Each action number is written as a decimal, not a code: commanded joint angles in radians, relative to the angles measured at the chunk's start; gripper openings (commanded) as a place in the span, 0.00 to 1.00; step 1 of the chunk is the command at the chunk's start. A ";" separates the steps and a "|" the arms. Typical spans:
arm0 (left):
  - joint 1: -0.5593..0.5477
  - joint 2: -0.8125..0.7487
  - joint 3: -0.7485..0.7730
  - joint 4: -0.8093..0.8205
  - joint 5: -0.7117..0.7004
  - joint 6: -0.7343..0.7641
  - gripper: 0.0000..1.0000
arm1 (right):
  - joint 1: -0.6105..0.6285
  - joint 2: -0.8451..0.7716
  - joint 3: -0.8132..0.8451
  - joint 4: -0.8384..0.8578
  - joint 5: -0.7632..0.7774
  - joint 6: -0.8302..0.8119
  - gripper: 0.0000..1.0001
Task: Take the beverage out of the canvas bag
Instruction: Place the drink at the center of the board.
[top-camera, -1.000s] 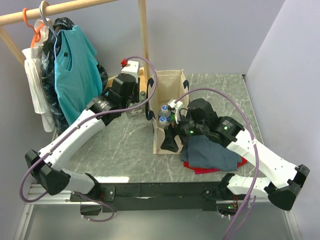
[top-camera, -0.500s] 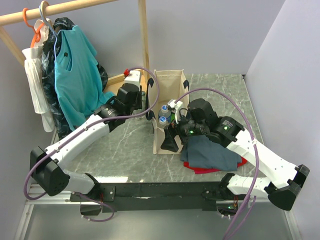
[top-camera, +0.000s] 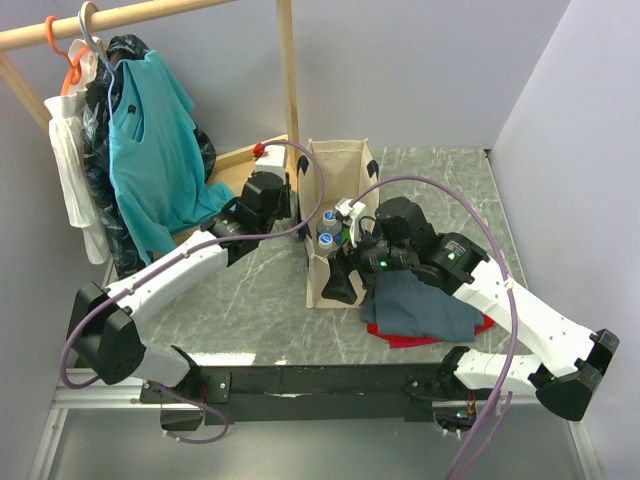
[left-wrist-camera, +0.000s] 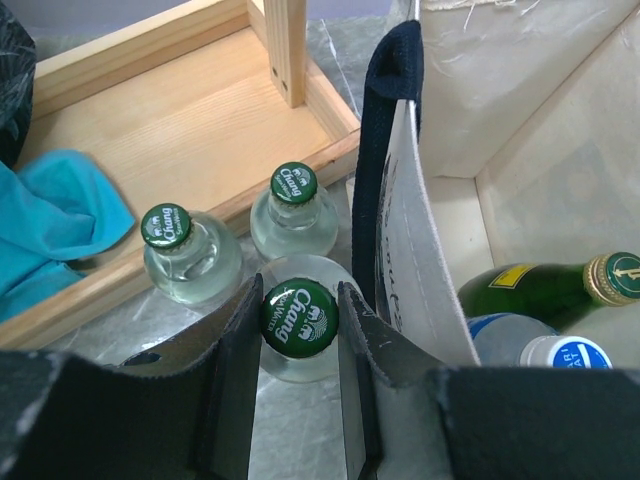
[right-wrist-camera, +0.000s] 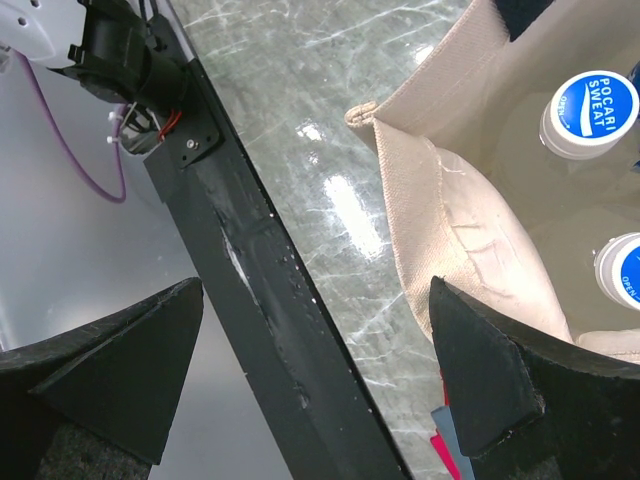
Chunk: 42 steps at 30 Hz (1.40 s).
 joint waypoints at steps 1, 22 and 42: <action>0.000 -0.028 -0.008 0.262 -0.003 -0.018 0.01 | 0.008 -0.003 0.021 0.003 0.022 -0.017 1.00; 0.000 0.102 -0.028 0.354 0.005 -0.047 0.01 | 0.005 -0.006 0.012 0.006 0.032 -0.011 1.00; -0.035 0.147 -0.091 0.448 -0.053 -0.017 0.01 | 0.005 0.002 0.012 0.014 0.020 -0.014 1.00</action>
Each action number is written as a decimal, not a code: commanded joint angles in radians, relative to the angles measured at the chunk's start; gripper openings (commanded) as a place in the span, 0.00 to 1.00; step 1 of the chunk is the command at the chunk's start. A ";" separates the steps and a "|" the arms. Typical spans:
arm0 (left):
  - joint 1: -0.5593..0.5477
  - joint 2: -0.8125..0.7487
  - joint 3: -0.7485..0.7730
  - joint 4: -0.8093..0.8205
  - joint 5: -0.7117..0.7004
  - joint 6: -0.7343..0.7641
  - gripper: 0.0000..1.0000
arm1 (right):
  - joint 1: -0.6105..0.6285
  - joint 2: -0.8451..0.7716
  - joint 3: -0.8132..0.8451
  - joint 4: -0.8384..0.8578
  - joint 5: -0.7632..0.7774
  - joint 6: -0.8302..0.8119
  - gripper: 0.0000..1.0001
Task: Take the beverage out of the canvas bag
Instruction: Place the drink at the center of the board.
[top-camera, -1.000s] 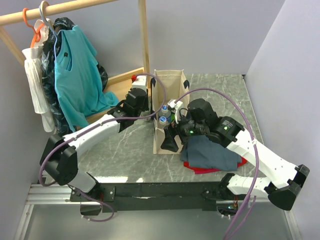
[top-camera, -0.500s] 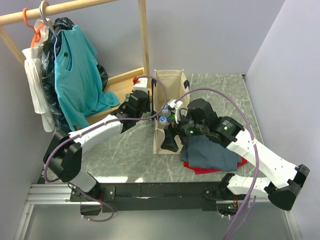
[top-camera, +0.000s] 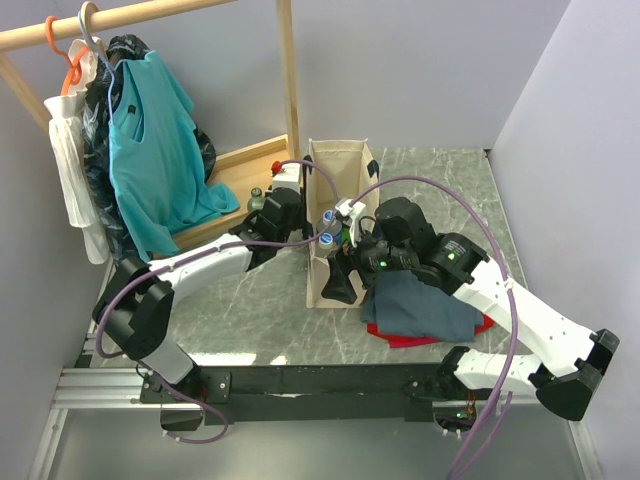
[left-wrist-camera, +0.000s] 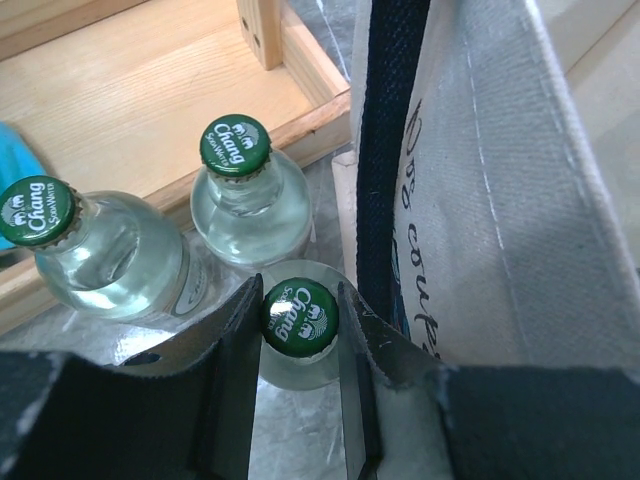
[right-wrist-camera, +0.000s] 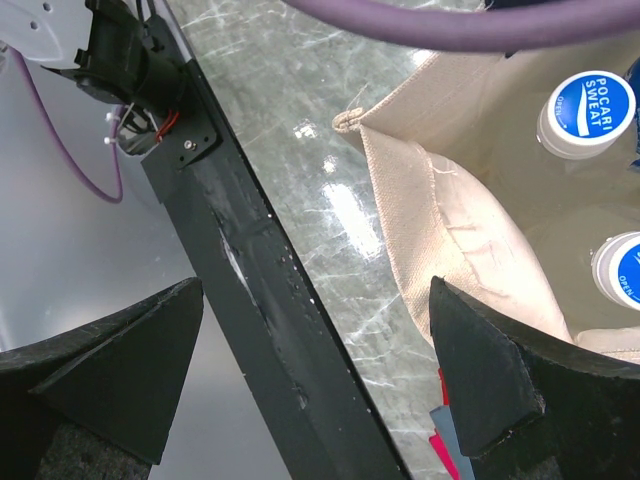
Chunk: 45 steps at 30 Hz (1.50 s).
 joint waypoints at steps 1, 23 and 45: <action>-0.016 -0.013 0.029 0.189 -0.043 0.008 0.01 | 0.007 0.002 0.014 0.015 0.012 -0.014 1.00; -0.023 0.009 0.087 0.105 -0.043 -0.006 0.30 | 0.005 0.009 0.014 0.012 0.015 -0.025 1.00; -0.027 -0.025 0.089 0.080 -0.058 -0.006 0.74 | 0.005 0.005 0.009 0.018 0.018 -0.023 1.00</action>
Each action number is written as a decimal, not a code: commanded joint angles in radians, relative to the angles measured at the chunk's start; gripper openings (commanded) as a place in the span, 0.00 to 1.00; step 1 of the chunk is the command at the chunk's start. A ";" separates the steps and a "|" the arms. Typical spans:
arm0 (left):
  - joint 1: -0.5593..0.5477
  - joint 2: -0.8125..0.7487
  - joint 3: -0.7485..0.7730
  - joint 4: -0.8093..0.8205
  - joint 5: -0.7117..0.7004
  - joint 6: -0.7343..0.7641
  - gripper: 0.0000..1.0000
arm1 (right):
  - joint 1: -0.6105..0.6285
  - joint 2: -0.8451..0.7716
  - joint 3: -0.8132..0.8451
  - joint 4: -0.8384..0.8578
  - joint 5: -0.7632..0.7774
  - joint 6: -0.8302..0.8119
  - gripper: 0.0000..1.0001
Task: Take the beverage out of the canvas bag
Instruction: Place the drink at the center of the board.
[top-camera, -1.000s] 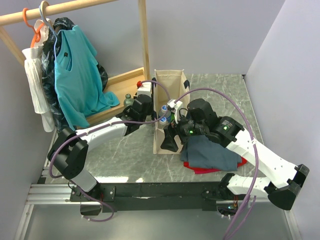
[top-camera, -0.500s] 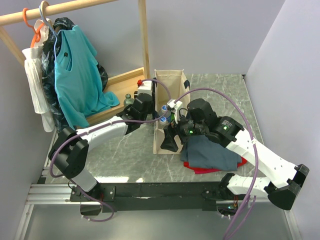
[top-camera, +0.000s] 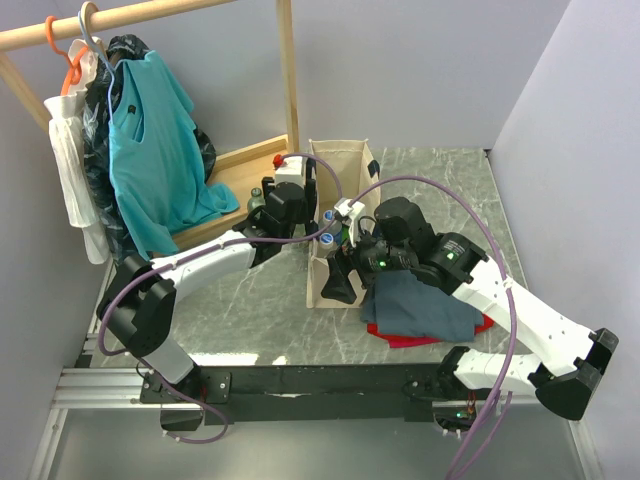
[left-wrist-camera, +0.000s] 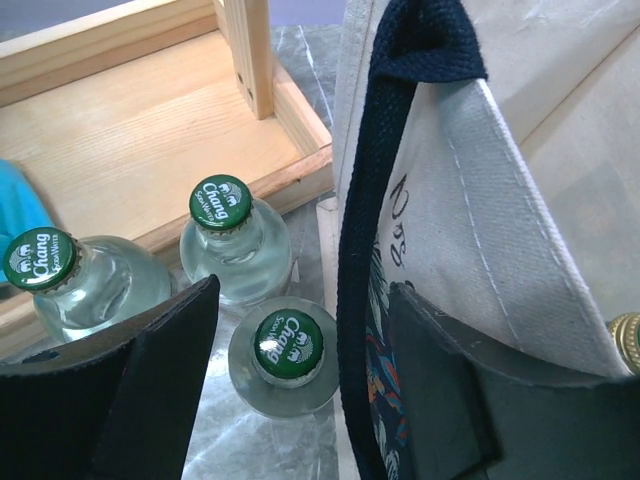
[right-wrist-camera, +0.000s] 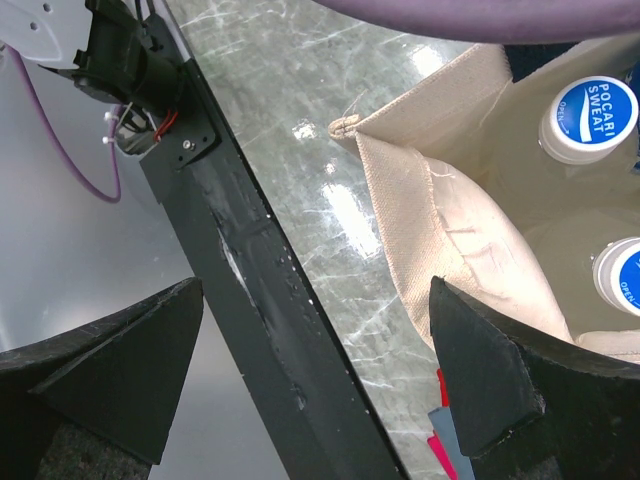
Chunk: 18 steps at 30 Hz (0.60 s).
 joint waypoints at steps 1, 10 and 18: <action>-0.009 -0.055 0.037 0.035 -0.014 -0.005 0.74 | 0.005 0.003 0.009 0.014 0.018 -0.018 1.00; -0.009 -0.108 0.078 -0.033 0.006 -0.008 0.73 | 0.005 -0.001 0.040 0.005 0.024 -0.013 1.00; -0.009 -0.194 0.130 -0.103 0.024 0.016 0.75 | 0.005 -0.023 0.063 -0.006 0.030 -0.016 1.00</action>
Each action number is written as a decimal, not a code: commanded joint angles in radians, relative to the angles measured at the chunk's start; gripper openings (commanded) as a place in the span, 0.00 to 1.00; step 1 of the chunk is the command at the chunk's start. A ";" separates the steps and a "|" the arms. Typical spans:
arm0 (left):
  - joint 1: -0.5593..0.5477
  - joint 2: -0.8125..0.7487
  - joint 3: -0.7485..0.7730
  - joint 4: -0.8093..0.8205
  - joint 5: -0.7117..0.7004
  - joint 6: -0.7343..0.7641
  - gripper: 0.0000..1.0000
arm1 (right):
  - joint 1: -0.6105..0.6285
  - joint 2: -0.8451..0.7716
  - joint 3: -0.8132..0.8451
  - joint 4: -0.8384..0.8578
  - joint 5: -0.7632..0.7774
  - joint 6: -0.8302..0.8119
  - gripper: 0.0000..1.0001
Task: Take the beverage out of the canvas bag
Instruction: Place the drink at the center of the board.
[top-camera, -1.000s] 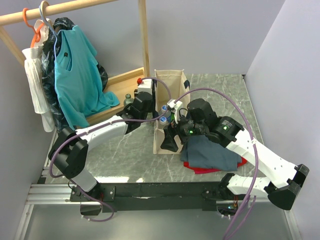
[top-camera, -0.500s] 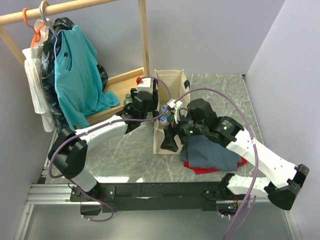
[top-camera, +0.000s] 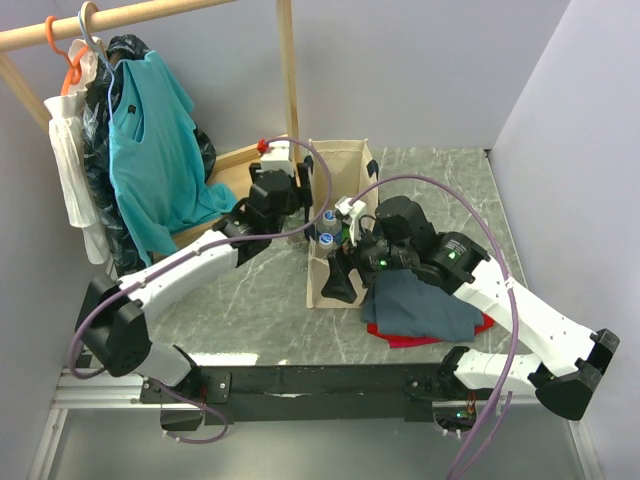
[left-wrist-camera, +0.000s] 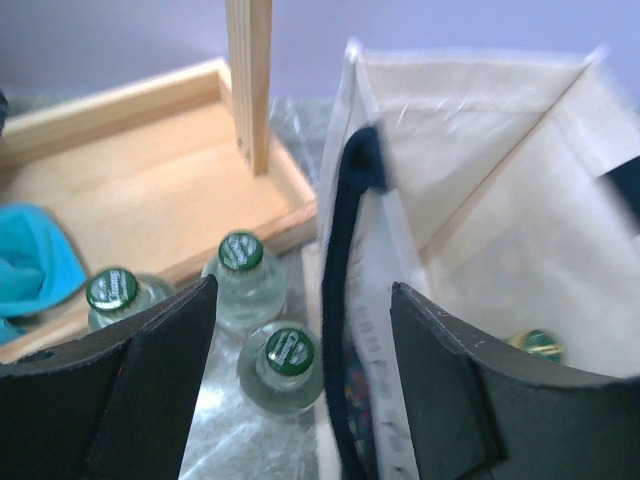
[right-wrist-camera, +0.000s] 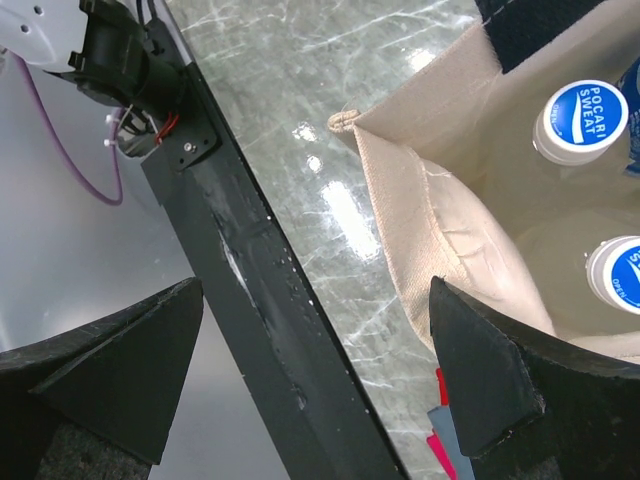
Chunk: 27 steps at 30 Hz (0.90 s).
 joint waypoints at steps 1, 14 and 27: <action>-0.009 -0.068 0.102 -0.037 0.034 0.015 0.75 | 0.005 -0.026 0.053 0.004 0.035 -0.016 1.00; -0.009 -0.077 0.264 -0.126 0.212 0.070 0.77 | 0.007 -0.090 0.096 0.095 0.243 -0.005 1.00; -0.009 0.068 0.468 -0.267 0.479 0.130 0.80 | 0.004 -0.197 0.065 0.211 0.610 0.048 1.00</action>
